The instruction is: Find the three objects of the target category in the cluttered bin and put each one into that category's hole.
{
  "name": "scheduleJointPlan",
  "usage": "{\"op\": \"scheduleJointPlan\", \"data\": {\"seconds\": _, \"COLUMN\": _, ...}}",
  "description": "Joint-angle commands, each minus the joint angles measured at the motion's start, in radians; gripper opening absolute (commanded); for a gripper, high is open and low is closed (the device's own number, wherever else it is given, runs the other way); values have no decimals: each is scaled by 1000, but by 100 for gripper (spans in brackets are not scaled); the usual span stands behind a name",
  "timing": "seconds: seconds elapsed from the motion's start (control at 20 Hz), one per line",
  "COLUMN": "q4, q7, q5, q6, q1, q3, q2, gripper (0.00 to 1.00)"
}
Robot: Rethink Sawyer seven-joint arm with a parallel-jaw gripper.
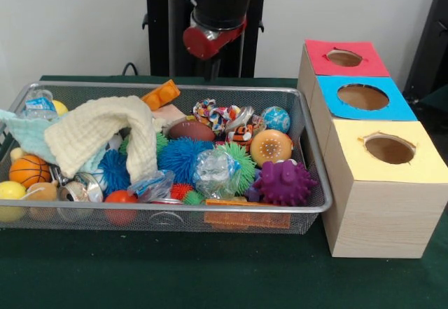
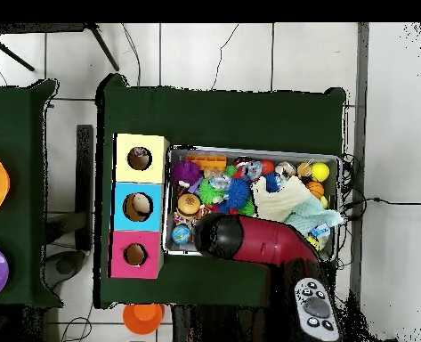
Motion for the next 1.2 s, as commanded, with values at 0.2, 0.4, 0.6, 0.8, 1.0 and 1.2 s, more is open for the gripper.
{"op": "scheduleJointPlan", "data": {"seconds": 0.2, "q4": -45, "q7": 152, "q5": -85, "q6": -158, "q1": -58, "q3": 54, "q2": 194, "gripper": 0}}
{"op": "scheduleJointPlan", "data": {"seconds": 0.4, "q4": -35, "q7": 127, "q5": -83, "q6": -143, "q1": -86, "q3": 85, "q2": 201, "gripper": 0}}
{"op": "scheduleJointPlan", "data": {"seconds": 0.6, "q4": -33, "q7": 126, "q5": -77, "q6": -150, "q1": -96, "q3": 110, "q2": 208, "gripper": 0}}
{"op": "scheduleJointPlan", "data": {"seconds": 0.8, "q4": -33, "q7": 134, "q5": -72, "q6": -162, "q1": -102, "q3": 128, "q2": 213, "gripper": 0}}
{"op": "scheduleJointPlan", "data": {"seconds": 1.0, "q4": -40, "q7": 135, "q5": -69, "q6": -145, "q1": -102, "q3": 136, "q2": 215, "gripper": 100}}
{"op": "scheduleJointPlan", "data": {"seconds": 1.2, "q4": -29, "q7": 132, "q5": -62, "q6": -150, "q1": -113, "q3": 153, "q2": 214, "gripper": 100}}
